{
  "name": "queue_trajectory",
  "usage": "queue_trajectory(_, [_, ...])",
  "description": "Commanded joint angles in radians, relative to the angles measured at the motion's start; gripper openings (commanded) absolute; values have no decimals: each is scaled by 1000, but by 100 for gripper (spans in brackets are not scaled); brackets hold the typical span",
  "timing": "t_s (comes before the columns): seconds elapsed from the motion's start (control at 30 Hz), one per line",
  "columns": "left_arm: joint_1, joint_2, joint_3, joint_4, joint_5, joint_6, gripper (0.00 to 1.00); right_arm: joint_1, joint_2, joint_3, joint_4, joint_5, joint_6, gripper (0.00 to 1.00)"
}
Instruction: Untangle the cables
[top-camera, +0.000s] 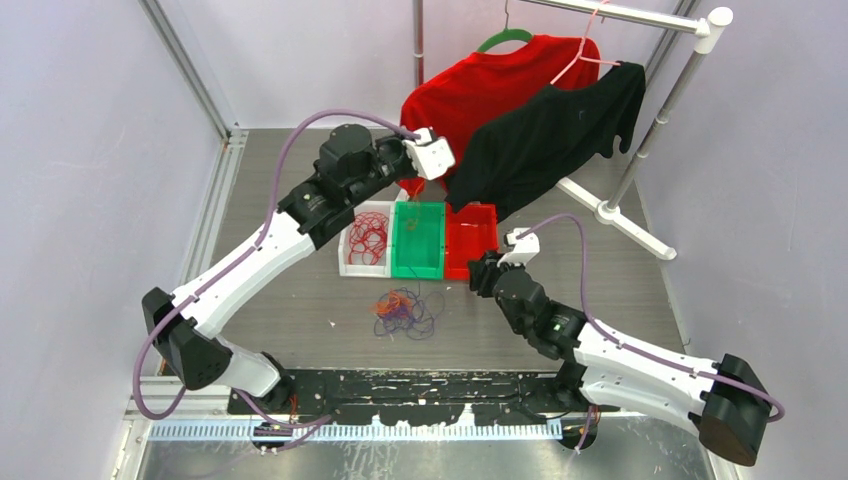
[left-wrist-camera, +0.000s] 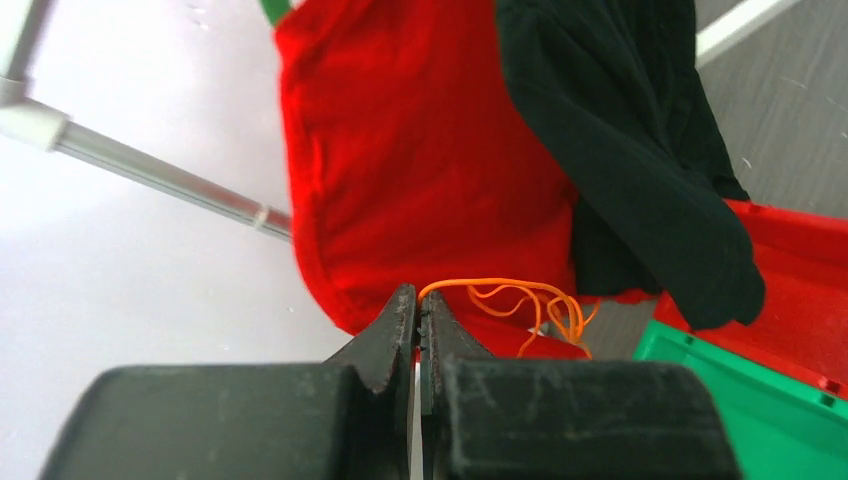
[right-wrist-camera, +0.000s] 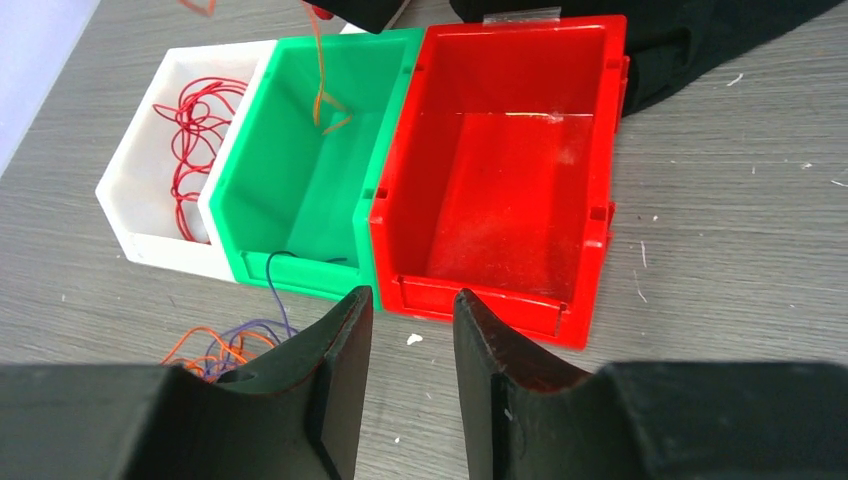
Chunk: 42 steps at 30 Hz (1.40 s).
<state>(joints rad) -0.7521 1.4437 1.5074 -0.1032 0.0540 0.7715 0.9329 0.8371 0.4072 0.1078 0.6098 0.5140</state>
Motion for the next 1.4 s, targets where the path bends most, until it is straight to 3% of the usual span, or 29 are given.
queue_trajectory(0.0, [3, -24, -47, 19, 26, 4, 0, -9, -34, -3, 16, 39, 11, 40])
queue_trajectory(0.43, [4, 21, -133, 10, -10, -53, 0, -14, -49, -3, -1, 38, 21, 37])
queue_trajectory(0.7, [1, 92, -150, -45, -135, -85, 0, -25, -58, -5, -9, 44, 23, 35])
queue_trajectory(1.17, [-21, 131, -156, -122, -70, -178, 0, -55, -43, -4, -12, 24, 29, 31])
queue_trajectory(1.37, [-74, 193, -42, -168, -59, -175, 0, -68, -39, -4, -11, 7, 39, 31])
